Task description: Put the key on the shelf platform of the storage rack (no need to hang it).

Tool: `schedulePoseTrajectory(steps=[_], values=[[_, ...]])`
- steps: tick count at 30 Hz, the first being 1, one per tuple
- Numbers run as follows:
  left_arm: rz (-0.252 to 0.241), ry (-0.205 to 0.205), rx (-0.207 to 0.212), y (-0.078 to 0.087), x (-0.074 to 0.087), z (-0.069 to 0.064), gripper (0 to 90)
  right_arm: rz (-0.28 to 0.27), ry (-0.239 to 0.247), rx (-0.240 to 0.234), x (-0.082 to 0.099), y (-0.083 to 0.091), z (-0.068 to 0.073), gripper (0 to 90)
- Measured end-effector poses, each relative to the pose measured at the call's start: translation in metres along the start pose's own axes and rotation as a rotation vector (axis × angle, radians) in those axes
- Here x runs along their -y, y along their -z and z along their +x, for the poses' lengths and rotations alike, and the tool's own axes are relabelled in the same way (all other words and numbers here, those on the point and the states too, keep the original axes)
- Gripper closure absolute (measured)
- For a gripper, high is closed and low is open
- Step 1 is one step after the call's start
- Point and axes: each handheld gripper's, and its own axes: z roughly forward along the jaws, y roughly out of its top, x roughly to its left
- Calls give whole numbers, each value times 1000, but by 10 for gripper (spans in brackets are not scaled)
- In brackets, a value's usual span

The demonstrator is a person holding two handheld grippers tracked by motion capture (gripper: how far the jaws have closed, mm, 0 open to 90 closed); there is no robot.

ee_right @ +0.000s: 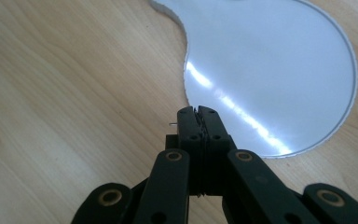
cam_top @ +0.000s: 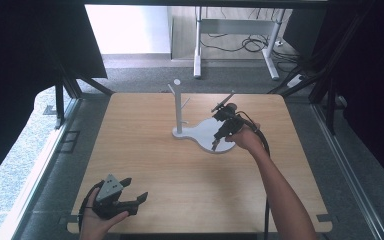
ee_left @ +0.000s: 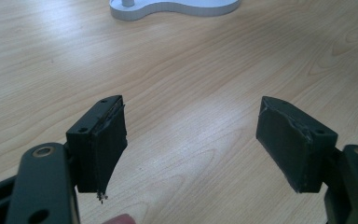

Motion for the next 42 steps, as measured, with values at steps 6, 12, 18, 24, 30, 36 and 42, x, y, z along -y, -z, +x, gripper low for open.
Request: schedulePoseTrajectory(steps=[6,12,18,24,30,36,42], values=[[-2,4,-1,1,0,1,246,7,-13,-1,-7,-5,-6,897],[-7,3,-2,2,0,2,246,12,-22,1,-13,-12,-12,897],[-9,7,-6,2,0,2,246,15,-43,-4,-18,-18,-19,896],[-7,6,-4,1,0,3,246,9,-64,2,-27,-23,-27,897],[-8,6,-4,2,0,3,246,8,-86,1,-29,-31,-34,896],[-9,3,2,2,0,2,246,9,-121,15,-25,-48,-42,896],[-2,5,3,1,0,2,247,-2,-142,29,-22,-55,-48,896]])
